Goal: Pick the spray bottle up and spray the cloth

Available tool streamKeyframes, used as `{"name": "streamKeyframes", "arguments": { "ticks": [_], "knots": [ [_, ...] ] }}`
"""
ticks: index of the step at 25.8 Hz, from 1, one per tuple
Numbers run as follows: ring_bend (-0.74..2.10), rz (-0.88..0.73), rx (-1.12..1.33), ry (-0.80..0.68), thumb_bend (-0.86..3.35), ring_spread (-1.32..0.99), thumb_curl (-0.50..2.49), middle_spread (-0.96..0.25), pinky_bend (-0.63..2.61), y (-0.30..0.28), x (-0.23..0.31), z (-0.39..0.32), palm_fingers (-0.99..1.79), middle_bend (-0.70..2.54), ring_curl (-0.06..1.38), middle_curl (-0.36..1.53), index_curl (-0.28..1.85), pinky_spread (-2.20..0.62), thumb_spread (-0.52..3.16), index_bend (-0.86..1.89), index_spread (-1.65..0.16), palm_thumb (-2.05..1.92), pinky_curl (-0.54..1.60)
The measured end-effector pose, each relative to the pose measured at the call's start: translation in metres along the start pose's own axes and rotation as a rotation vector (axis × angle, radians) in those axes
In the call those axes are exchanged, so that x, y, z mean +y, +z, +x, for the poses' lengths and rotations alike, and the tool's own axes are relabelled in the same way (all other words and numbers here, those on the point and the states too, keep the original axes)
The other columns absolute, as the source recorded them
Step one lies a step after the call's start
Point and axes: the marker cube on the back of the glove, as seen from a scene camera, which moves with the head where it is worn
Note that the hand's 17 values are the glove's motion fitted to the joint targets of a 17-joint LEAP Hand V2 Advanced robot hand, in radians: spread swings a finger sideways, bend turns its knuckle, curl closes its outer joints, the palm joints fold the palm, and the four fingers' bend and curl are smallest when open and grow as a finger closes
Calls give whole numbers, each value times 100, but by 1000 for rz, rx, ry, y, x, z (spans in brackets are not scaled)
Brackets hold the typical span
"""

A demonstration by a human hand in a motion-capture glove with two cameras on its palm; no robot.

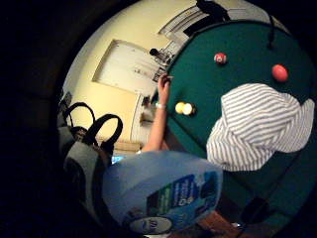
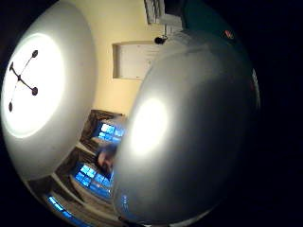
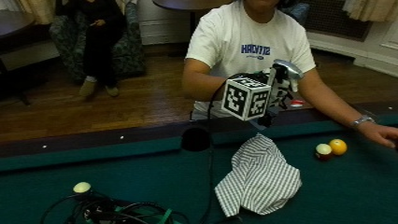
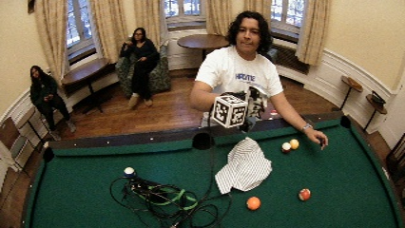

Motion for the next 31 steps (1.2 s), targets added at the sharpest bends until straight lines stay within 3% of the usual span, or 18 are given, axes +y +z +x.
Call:
{"name": "streamKeyframes", "arguments": {
  "ticks": [15,31],
  "knots": [
    [76,-70,0,11,-3,-21,85,-18,45,110,-65,100,140,69,49,55,61,-30,24,43,-26,94,41],
    [76,56,-20,13,-3,-21,85,-18,45,128,-139,137,139,69,49,55,61,-30,24,43,-26,94,42]
  ]
}}
